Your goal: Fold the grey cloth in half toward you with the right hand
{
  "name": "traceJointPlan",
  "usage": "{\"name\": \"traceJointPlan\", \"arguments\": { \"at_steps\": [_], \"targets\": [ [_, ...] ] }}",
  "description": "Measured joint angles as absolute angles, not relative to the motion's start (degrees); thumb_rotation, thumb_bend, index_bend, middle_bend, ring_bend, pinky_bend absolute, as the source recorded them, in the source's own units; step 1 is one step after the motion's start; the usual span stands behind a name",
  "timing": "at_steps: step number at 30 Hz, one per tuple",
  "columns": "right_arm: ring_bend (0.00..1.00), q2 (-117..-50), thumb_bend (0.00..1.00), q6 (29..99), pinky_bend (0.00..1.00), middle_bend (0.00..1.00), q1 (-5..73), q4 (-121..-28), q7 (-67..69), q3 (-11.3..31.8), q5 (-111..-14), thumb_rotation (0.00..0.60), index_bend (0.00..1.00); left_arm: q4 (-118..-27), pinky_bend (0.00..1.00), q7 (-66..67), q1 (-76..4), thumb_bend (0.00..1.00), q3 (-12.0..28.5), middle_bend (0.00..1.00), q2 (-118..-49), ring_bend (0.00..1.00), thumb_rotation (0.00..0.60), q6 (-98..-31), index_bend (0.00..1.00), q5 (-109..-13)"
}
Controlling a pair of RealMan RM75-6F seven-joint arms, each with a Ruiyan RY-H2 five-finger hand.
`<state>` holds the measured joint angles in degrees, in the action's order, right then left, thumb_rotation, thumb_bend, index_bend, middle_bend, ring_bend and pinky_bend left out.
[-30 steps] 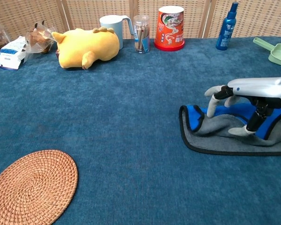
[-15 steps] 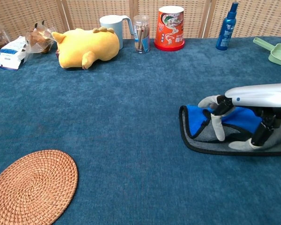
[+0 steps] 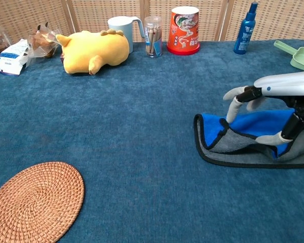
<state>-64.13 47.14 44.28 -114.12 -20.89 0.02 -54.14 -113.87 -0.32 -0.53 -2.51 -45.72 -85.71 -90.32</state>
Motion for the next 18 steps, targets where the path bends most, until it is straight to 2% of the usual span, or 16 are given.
{"name": "traceJointPlan", "arguments": {
  "at_steps": [4, 11, 14, 18],
  "targets": [
    [0.0, -64.47, 0.35, 46.65, 0.17, 0.0, 44.76, -112.99, -22.98, -1.58, -53.07, 0.49, 0.36, -113.89, 0.0, -0.18, -0.48, 0.28, -2.57, 0.0, -45.76, 0.0, 0.6, -85.77, 0.0, -90.49],
    [0.0, -64.7, 0.35, 45.17, 0.17, 0.0, 46.04, -113.54, -24.83, -2.96, -51.46, 0.49, 0.49, -113.91, 0.0, -0.28, -0.39, 0.28, -2.54, 0.0, -45.74, 0.0, 0.6, -85.96, 0.0, -90.45],
    [0.0, -63.96, 0.35, 44.52, 0.17, 0.0, 46.39, -114.99, -24.35, -3.01, -51.43, 0.486, 0.5, -113.86, 0.0, -0.38, -0.42, 0.28, -2.53, 0.0, -45.71, 0.0, 0.6, -85.9, 0.0, -90.44],
    [0.0, -62.72, 0.35, 43.95, 0.17, 0.0, 46.39, -117.06, -22.61, -2.82, -52.89, 0.489, 0.48, -113.82, 0.0, -0.41, -0.47, 0.28, -2.52, 0.0, -45.68, 0.0, 0.6, -85.83, 0.0, -90.44]
  ]
}}
